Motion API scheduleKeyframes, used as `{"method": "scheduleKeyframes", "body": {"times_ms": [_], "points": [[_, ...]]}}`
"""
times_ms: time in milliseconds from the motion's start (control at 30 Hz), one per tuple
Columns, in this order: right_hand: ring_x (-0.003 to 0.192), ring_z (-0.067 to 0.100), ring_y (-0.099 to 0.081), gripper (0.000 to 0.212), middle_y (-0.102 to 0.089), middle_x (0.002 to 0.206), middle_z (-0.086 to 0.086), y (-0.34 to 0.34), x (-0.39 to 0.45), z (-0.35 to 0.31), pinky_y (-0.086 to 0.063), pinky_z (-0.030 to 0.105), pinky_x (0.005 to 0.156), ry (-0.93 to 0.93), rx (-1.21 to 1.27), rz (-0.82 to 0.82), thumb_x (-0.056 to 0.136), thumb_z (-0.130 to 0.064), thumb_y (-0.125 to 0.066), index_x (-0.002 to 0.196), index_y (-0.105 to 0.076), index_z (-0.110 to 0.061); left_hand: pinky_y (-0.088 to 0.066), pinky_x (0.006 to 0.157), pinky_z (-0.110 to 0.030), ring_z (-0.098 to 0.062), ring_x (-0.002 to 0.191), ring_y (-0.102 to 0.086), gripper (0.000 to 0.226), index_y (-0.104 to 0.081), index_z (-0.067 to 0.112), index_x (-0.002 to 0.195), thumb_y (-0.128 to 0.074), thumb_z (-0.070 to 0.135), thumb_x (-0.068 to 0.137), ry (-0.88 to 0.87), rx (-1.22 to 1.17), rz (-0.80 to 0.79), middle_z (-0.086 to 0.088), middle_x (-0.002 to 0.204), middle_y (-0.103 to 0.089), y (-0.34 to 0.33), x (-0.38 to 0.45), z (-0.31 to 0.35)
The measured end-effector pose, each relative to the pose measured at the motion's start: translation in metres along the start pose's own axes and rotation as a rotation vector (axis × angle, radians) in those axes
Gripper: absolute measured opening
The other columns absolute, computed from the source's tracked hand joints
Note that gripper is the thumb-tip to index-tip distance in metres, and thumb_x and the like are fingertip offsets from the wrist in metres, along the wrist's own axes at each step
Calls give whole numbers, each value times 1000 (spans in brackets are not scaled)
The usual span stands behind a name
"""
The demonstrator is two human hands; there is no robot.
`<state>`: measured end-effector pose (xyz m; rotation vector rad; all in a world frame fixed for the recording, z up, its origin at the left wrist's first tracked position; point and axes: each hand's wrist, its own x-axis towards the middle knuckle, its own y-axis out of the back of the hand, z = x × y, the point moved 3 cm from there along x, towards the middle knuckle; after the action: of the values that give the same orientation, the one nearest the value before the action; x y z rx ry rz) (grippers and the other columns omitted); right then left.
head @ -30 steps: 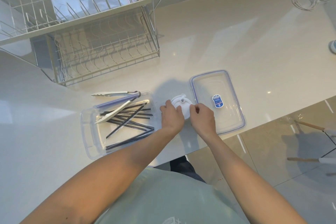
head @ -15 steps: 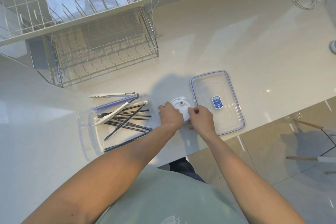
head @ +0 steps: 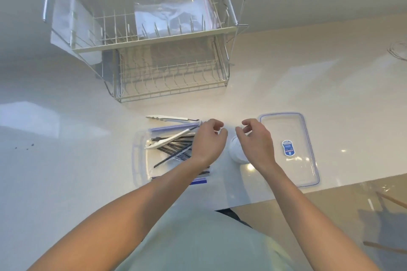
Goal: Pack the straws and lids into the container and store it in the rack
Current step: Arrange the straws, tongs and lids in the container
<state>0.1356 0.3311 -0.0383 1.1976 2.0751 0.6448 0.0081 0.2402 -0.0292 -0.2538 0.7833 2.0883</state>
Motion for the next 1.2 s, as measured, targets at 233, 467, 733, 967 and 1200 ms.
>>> {"method": "scheduleKeyframes", "body": {"times_ms": [233,467,733,967,1200], "points": [[132,25,-49,64,-52,146,6,-65,3,-71,-42,39,108,349,-226,-317,95,-33,-68,150,-43,-13,-55,92,-37,-18,102,-65,25,-64,20,117,-61,20,92,154,-136,222,5,111,-66,93,-3,-64],[112,32,-53,41,-65,122,10,-92,18,-88,-44,42,93,539,-647,-283,97,-33,-66,133,-65,-14,-50,72,-24,-13,88,-62,39,-59,20,125,-72,21,89,219,-182,210,-2,116,-62,119,-4,-108],[104,24,-54,28,-66,112,5,-59,8,-105,-42,31,84,721,-532,-293,98,-26,-67,121,-72,-12,-41,110,-40,-24,135,-45,81,-51,19,145,-85,36,74,-265,280,211,-5,147,-49,123,1,-87],[100,19,-55,22,-64,106,0,-33,1,-134,-46,34,85,735,-360,-258,99,-26,-65,118,-73,-16,-15,120,-44,-20,136,-43,68,-52,28,144,-74,46,82,-406,572,120,4,136,-55,157,18,-55],[98,9,-56,50,-55,119,-7,-86,-14,-158,-50,30,91,601,-247,-291,100,-29,-65,146,-52,-18,-39,99,-39,-21,111,-54,71,-58,26,133,-73,67,77,-289,544,251,1,119,-59,215,10,-92]]}}
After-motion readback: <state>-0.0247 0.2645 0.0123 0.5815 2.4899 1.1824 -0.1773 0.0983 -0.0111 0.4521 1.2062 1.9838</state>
